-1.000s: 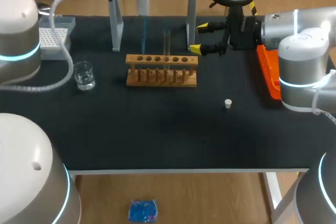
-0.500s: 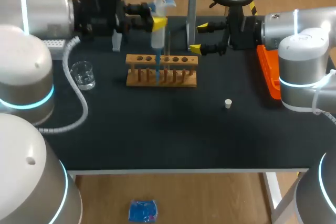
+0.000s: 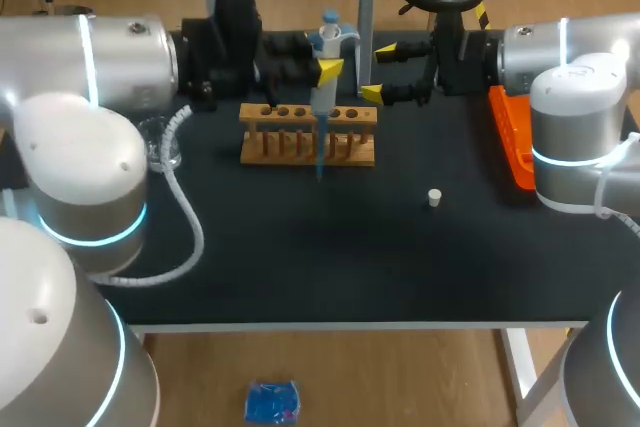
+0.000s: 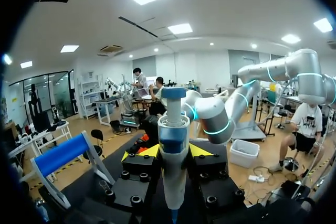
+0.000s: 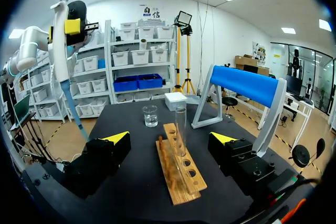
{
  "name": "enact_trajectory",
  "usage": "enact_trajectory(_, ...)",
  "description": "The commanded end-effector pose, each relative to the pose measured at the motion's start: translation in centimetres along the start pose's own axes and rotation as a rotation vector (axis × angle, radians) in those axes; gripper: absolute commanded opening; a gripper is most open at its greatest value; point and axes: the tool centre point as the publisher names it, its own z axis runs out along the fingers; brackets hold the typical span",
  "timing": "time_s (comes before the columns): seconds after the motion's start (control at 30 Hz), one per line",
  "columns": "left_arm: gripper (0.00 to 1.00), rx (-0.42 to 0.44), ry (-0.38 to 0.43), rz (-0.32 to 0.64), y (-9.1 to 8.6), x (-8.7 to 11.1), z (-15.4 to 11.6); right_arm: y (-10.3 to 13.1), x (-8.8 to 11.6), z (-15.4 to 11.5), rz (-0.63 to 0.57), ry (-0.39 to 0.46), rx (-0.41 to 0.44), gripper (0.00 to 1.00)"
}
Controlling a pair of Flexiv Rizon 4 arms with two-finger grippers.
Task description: Invert the test tube, pick up the pipette, mount the tip to pipette, aspirate from beaker and dispense into the tube, eject the tip, return the pipette, and cap with the stopper.
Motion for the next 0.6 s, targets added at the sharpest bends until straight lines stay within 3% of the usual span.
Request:
enact_trajectory(0.03,0.00,0.116,-0.032,-0.002,1.5,0.1,1.1,0.0,0.0,-0.1,0.000,0.001,-0.001,1.00)
enact_trajectory(0.37,0.00,0.201,0.012,0.020,2.4,-0.3,1.7,0.0,0.0,-0.1,0.000,0.001,-0.001,1.00)
enact_trajectory(0.6,0.00,0.161,0.009,-0.013,2.7,-0.6,1.8,0.0,0.0,-0.1,0.000,0.001,-0.001,1.00)
